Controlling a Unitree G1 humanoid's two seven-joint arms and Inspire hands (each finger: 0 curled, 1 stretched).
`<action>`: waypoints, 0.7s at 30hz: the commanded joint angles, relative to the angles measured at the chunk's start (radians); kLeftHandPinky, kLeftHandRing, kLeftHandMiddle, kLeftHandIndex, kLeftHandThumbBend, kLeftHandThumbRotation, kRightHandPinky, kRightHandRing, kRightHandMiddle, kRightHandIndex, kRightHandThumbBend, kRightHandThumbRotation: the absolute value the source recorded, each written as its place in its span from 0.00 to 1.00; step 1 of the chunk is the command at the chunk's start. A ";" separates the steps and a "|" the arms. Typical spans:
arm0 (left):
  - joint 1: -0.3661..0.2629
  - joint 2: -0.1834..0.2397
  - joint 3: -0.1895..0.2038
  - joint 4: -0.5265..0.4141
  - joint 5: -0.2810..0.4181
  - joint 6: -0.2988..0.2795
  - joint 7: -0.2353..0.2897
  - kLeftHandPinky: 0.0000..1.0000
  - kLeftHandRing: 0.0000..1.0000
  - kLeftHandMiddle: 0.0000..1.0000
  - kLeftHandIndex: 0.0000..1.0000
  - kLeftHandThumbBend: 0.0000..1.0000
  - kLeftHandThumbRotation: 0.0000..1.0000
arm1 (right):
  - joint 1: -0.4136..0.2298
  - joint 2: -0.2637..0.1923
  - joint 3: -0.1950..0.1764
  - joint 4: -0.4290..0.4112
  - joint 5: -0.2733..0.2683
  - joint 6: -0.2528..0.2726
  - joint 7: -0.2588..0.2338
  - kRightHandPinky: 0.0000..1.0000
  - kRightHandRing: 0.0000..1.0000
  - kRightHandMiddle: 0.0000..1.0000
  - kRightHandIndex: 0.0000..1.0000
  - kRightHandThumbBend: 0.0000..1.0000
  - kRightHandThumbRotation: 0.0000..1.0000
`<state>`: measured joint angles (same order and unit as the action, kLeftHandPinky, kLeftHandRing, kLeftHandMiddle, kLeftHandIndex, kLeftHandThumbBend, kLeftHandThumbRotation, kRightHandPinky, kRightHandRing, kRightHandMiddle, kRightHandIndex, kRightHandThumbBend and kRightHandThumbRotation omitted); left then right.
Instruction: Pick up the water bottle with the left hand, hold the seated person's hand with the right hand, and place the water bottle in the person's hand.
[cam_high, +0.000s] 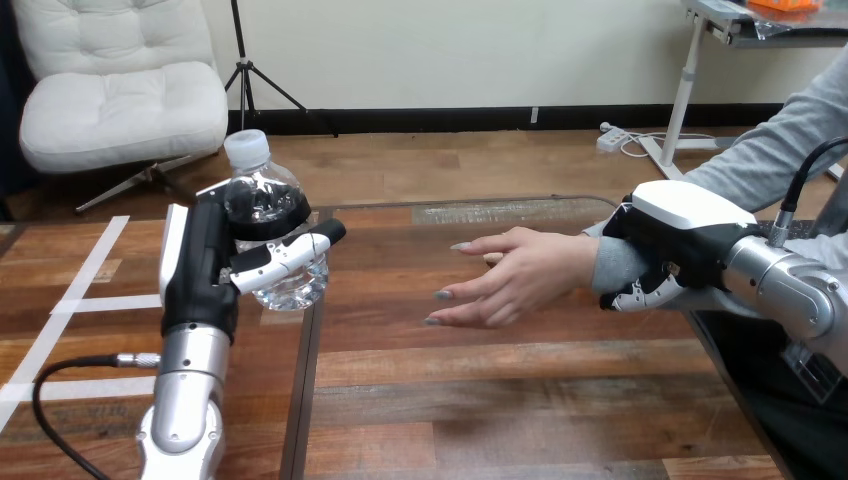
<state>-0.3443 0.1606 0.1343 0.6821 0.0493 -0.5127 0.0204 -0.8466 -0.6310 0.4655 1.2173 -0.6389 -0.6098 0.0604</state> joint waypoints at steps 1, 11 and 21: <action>-0.121 -0.002 -0.009 0.038 -0.001 -0.064 0.007 0.32 0.36 0.40 0.41 0.69 0.00 | -0.039 0.000 -0.033 -0.084 0.027 -0.020 -0.011 0.25 0.30 0.36 0.36 0.46 0.00; -0.153 -0.009 -0.015 0.103 0.007 -0.084 0.009 0.33 0.38 0.41 0.41 0.69 0.00 | -0.030 -0.003 -0.034 -0.096 0.026 -0.032 -0.019 0.26 0.31 0.37 0.36 0.47 0.00; -0.188 -0.018 -0.021 0.170 0.015 -0.111 0.013 0.35 0.39 0.41 0.41 0.69 0.00 | -0.027 -0.005 -0.031 -0.100 0.020 -0.035 -0.027 0.28 0.32 0.37 0.36 0.47 0.00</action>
<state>-0.4130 0.1413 0.1304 0.8397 0.0522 -0.5698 0.0222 -0.8308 -0.6338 0.4655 1.1813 -0.6390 -0.6178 0.0620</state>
